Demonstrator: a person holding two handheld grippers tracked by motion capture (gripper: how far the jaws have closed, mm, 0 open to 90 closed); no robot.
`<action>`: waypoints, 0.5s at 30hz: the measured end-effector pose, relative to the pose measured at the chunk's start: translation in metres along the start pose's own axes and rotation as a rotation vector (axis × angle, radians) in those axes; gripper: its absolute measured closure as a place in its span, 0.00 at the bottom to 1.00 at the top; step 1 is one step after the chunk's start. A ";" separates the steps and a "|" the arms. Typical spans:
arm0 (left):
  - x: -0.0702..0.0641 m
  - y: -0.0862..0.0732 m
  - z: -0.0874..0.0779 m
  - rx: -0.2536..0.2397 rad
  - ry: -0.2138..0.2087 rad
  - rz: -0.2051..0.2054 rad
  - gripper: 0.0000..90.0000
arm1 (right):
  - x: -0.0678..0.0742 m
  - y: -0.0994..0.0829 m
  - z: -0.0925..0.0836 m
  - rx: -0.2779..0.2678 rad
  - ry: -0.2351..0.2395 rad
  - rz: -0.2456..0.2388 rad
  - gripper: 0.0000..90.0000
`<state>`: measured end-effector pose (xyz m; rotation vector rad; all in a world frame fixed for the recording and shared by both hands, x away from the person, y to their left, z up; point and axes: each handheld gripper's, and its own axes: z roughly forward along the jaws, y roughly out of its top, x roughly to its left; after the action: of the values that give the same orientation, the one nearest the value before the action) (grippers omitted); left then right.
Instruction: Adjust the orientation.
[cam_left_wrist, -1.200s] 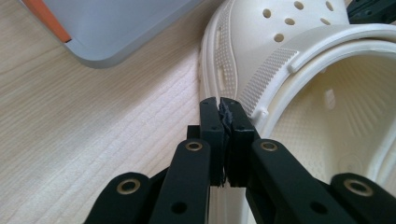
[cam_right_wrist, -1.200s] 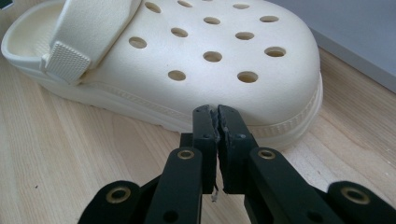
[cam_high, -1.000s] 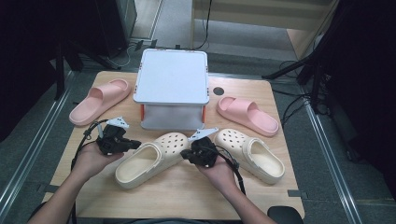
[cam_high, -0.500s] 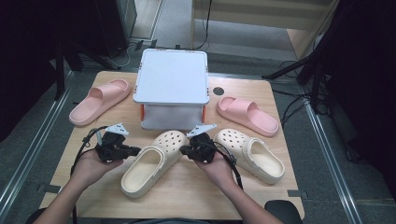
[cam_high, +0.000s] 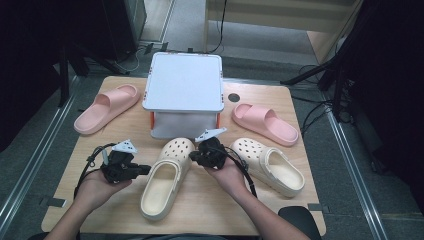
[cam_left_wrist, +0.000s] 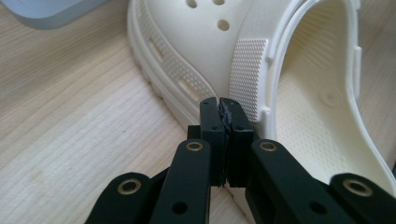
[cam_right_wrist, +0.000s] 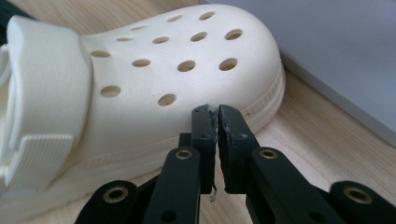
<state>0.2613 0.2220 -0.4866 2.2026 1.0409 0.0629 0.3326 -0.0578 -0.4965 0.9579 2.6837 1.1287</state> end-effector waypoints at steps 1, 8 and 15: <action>-0.002 0.000 0.001 -0.002 -0.001 -0.002 0.98 | 0.000 0.001 0.000 0.001 -0.001 0.001 0.95; -0.010 0.002 0.009 0.009 -0.029 0.007 0.97 | -0.001 0.003 0.003 -0.008 -0.016 0.003 0.94; -0.010 0.002 0.009 -0.004 -0.040 0.012 0.92 | 0.000 0.004 0.004 -0.013 -0.020 0.007 0.92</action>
<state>0.2585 0.2091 -0.4896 2.1977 1.0046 0.0262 0.3360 -0.0536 -0.4967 0.9719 2.6559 1.1301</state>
